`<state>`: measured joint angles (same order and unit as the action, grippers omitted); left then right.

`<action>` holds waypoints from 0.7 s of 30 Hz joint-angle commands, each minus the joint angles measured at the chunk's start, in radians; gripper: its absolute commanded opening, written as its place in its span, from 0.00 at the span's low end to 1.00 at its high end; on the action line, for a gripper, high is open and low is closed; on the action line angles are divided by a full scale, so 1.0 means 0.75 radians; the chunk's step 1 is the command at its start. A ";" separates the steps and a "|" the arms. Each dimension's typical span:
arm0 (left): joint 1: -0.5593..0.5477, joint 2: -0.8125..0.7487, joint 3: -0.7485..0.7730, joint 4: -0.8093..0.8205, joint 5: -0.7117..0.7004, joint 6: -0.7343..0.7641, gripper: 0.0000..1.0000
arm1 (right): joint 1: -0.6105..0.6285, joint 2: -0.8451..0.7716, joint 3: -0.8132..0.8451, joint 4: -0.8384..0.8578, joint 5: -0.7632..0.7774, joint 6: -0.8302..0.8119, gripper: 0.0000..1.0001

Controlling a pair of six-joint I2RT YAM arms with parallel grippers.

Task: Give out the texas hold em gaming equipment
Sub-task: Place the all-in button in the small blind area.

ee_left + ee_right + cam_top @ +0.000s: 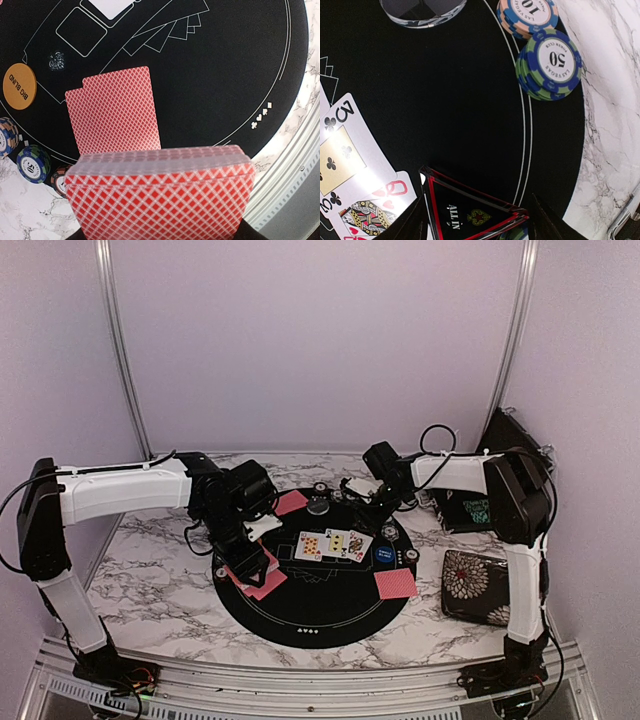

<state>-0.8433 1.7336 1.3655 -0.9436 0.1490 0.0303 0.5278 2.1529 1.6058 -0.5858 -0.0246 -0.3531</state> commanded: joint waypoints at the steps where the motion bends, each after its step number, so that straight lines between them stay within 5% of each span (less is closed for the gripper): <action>1: 0.011 -0.033 -0.008 0.008 0.019 0.002 0.55 | 0.006 -0.009 0.037 -0.012 0.007 -0.010 0.63; 21: 0.014 -0.038 -0.012 0.011 0.018 0.002 0.55 | 0.036 -0.027 0.037 -0.032 0.027 -0.009 0.69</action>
<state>-0.8379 1.7336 1.3640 -0.9428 0.1490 0.0303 0.5449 2.1529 1.6054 -0.6003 -0.0143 -0.3527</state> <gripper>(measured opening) 0.668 0.679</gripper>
